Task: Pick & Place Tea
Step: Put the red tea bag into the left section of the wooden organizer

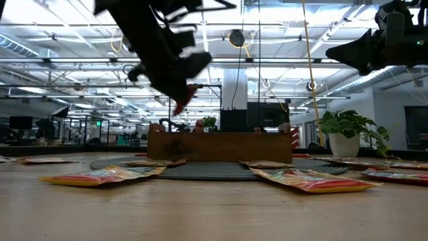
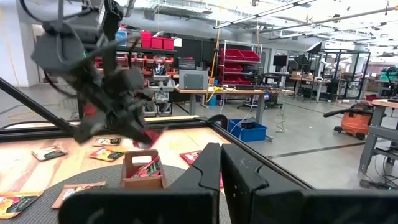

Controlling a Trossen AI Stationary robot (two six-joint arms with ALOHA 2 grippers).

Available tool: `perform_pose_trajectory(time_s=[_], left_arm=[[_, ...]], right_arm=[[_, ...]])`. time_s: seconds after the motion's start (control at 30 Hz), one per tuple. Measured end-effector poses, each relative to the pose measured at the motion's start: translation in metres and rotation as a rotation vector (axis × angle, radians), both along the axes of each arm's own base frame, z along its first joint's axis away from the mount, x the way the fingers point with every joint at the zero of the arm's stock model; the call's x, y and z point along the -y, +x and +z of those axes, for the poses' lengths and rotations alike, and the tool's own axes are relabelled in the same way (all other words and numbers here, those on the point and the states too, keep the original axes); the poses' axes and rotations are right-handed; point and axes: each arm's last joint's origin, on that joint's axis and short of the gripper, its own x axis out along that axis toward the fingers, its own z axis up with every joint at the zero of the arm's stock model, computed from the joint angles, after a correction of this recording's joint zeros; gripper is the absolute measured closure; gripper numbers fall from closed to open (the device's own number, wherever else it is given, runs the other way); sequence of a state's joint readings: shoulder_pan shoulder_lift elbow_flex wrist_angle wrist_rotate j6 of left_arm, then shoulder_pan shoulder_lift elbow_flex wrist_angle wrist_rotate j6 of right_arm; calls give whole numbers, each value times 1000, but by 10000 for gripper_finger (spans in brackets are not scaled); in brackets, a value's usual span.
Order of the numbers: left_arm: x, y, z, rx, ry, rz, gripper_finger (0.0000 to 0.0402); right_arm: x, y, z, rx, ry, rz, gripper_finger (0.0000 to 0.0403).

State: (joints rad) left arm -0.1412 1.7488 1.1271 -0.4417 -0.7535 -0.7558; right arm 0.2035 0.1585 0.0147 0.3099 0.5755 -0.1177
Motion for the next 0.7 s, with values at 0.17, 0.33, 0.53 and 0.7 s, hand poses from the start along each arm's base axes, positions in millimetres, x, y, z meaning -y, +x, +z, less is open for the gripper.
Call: perform_pose_trajectory(time_s=[0.17,0.33,0.53,0.7], left_arm=[[-6,12,-22,-41,-14,-4,396],[-4,13,-25,-31,-33,-1,383],[3,9,-13,-8,-42,-28,395],[7,8,-14,-23,-68,-40,370]], right_arm=[[0,0,-1,-9,-1,0,399],[0,0,-2,-21,0,1,399],[0,1,-3,-34,-3,1,399],[0,1,-4,-34,7,2,399]])
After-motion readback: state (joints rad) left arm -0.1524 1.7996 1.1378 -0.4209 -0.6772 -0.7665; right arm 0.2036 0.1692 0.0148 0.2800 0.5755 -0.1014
